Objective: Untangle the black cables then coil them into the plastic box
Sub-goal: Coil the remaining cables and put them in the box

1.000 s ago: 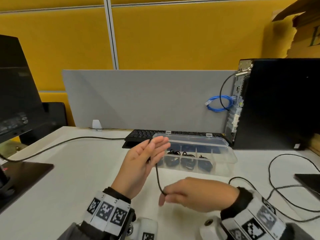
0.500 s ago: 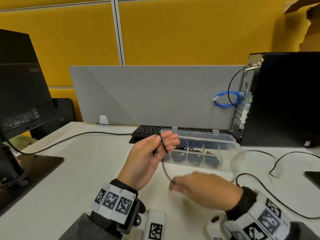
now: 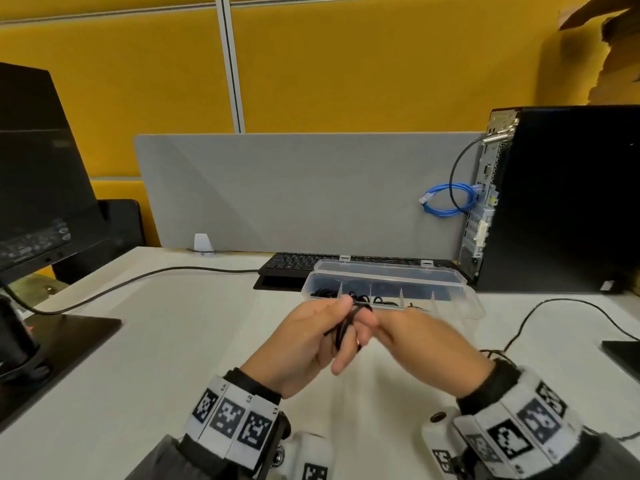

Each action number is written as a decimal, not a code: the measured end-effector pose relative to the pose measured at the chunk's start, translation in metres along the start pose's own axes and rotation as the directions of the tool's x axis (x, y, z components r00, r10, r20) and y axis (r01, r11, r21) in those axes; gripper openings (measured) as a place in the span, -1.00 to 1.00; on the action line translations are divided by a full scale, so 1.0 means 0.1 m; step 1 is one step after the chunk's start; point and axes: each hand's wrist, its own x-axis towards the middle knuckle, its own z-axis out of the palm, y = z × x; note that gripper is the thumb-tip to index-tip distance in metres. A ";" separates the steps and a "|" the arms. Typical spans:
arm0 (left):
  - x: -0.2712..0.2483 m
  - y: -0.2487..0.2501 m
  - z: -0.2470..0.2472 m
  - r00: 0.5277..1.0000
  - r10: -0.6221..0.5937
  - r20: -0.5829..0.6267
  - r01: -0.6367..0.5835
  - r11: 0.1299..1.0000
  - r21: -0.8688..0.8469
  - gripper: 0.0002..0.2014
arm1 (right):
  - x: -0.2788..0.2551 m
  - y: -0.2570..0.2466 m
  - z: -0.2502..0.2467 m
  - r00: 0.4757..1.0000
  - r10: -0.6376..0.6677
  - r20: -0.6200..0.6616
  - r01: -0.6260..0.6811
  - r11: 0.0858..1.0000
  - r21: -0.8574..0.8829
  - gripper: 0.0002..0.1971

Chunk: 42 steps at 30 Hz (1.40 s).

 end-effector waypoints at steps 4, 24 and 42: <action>0.06 -0.02 -0.11 0.950 0.116 -0.291 -0.183 0.960 -0.213 -0.71 | -0.02 -0.21 0.11 0.936 -0.084 0.342 0.088 0.996 0.004 -0.70; 0.05 -0.01 -0.14 0.929 0.163 -0.331 -0.224 0.962 -0.158 -0.72 | -0.05 -0.26 -0.07 0.932 -0.148 0.331 0.123 0.988 0.095 -0.73; -0.06 0.13 -0.30 0.930 0.060 -0.363 -0.079 0.996 -0.036 -0.68 | -0.22 1.19 -0.57 0.782 0.604 -0.152 -0.623 0.756 -0.202 -0.63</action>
